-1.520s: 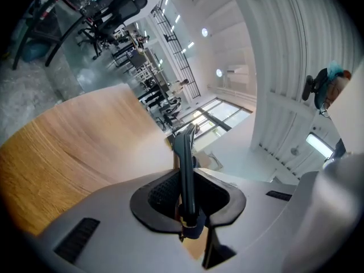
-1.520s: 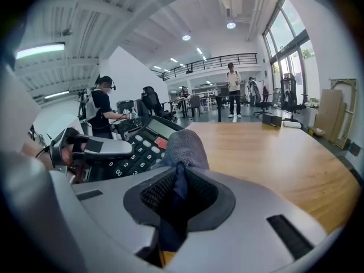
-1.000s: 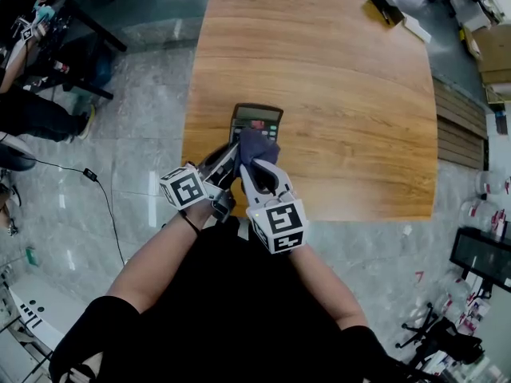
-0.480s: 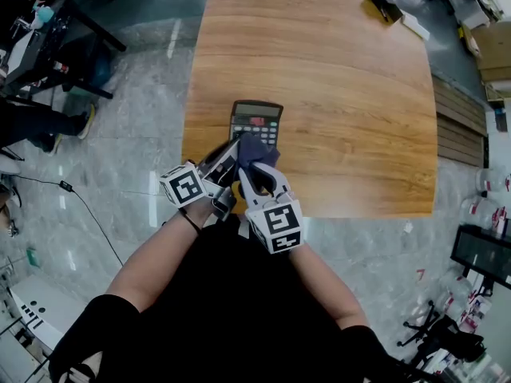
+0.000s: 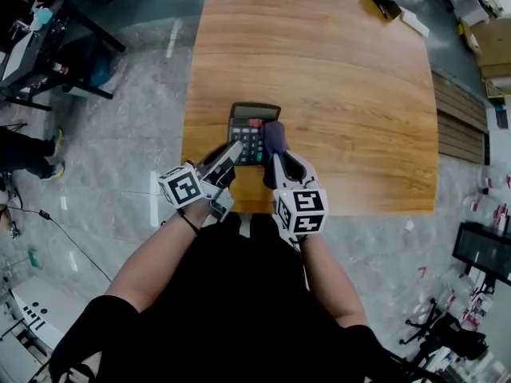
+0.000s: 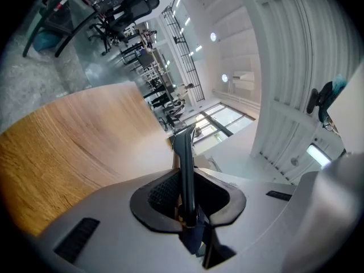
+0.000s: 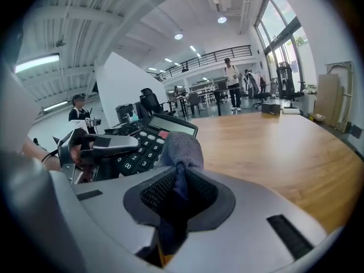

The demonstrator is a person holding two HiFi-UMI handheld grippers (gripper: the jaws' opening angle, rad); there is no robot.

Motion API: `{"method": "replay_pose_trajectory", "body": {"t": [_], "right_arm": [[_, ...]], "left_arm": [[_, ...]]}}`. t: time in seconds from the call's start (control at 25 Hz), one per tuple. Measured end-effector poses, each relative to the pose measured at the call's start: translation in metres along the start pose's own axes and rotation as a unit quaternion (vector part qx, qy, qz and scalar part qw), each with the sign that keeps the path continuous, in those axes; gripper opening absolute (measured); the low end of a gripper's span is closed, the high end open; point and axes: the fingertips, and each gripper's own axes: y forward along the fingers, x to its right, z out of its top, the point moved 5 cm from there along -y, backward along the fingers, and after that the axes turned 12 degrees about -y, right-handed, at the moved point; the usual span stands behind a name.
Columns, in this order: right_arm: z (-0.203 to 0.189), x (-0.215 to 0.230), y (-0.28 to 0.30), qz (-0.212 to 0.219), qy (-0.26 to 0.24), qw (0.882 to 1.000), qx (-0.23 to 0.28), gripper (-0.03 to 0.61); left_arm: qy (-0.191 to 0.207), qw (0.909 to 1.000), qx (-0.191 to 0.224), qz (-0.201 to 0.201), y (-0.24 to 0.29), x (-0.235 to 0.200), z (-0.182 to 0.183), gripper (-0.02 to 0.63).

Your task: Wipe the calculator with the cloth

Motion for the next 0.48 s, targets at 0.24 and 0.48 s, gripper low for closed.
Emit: {"method": "replay_pose_trajectory", "body": {"t": [0.24, 0.48], "right_arm": [[0.012, -0.012, 0.0, 0.015, -0.009, 1.0, 0.013, 0.048], [0.035, -0.04, -0.001, 0.059, -0.016, 0.998, 0.034, 0.048]], "left_arm": [[0.007, 1.0, -0.005, -0.001, 0.002, 0.002, -0.002, 0.075], [0.013, 0.9998, -0.012, -0.006, 0.001, 0.007, -0.006, 0.074]]}}
